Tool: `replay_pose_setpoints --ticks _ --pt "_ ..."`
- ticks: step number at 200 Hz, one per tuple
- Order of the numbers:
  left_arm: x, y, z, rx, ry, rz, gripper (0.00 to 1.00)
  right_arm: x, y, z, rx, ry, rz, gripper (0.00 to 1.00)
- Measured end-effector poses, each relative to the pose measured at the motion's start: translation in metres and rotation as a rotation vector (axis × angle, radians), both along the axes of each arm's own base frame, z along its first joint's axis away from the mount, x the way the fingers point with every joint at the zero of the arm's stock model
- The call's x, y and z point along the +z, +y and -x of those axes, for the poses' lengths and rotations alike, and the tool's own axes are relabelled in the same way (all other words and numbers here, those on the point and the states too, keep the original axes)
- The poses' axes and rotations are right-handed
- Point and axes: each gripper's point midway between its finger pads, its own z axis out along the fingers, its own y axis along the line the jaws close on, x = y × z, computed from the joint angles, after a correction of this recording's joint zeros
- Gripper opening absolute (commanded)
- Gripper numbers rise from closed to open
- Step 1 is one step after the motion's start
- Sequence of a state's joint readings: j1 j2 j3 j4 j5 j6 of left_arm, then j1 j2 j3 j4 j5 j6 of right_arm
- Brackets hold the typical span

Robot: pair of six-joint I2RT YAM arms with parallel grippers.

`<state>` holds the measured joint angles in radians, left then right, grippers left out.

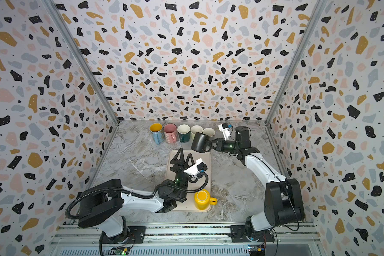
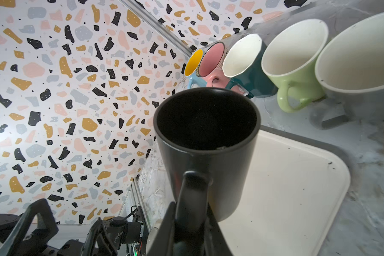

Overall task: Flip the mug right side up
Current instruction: 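Carry the black mug toward the grey mug with the right gripper while the left withdraws, then lower the black mug beside the grey mug with the right gripper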

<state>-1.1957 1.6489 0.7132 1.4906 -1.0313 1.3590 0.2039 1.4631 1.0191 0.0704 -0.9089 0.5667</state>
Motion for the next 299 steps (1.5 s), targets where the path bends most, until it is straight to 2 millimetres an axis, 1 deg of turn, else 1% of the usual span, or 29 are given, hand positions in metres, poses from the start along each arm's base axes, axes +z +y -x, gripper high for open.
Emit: replay_pose_setpoints --ticks 28,47,78,117,132,148,170,194,208,224,238,265,287,299 --pt "0.010 0.012 -0.004 0.018 -0.003 0.071 0.74 0.003 -0.007 -0.002 -0.026 -0.032 0.025 0.00" --pt "0.023 0.028 -0.009 0.043 -0.007 0.173 0.73 0.003 -0.011 -0.001 -0.048 -0.047 0.054 0.00" --pt "0.058 0.068 -0.017 0.070 -0.014 0.436 0.72 0.006 -0.020 -0.001 -0.098 -0.089 0.115 0.00" --pt "0.110 0.129 -0.032 0.042 -0.035 0.788 0.72 0.010 -0.036 0.001 -0.181 -0.162 0.201 0.00" --pt "0.123 0.150 -0.039 0.023 -0.036 0.885 0.72 0.005 -0.044 0.002 -0.220 -0.176 0.240 0.00" --pt "0.130 0.165 -0.047 0.003 -0.022 0.965 0.73 -0.004 -0.053 0.001 -0.262 -0.178 0.288 0.00" --pt "0.126 0.175 -0.059 -0.021 0.039 1.024 0.73 -0.020 -0.067 -0.003 -0.322 -0.168 0.364 0.00" --pt "0.105 0.179 -0.074 -0.040 0.142 1.072 0.74 -0.038 -0.082 -0.006 -0.383 -0.153 0.450 0.00" --pt "0.093 0.184 -0.082 -0.053 0.200 1.107 0.74 -0.044 -0.089 -0.010 -0.412 -0.154 0.492 0.00" --pt "0.084 0.192 -0.090 -0.065 0.245 1.155 0.74 -0.049 -0.096 -0.015 -0.439 -0.160 0.528 0.00" --pt "0.077 0.198 -0.095 -0.077 0.278 1.198 0.74 -0.052 -0.099 -0.020 -0.456 -0.168 0.550 0.00" --pt "0.065 0.200 -0.104 -0.133 0.352 1.270 0.75 -0.062 -0.102 -0.032 -0.477 -0.182 0.583 0.00" --pt "0.045 0.198 -0.110 -0.174 0.440 1.321 0.75 -0.074 -0.102 -0.040 -0.483 -0.193 0.604 0.00" --pt "0.033 0.200 -0.113 -0.183 0.482 1.352 0.75 -0.081 -0.101 -0.042 -0.481 -0.197 0.608 0.00"
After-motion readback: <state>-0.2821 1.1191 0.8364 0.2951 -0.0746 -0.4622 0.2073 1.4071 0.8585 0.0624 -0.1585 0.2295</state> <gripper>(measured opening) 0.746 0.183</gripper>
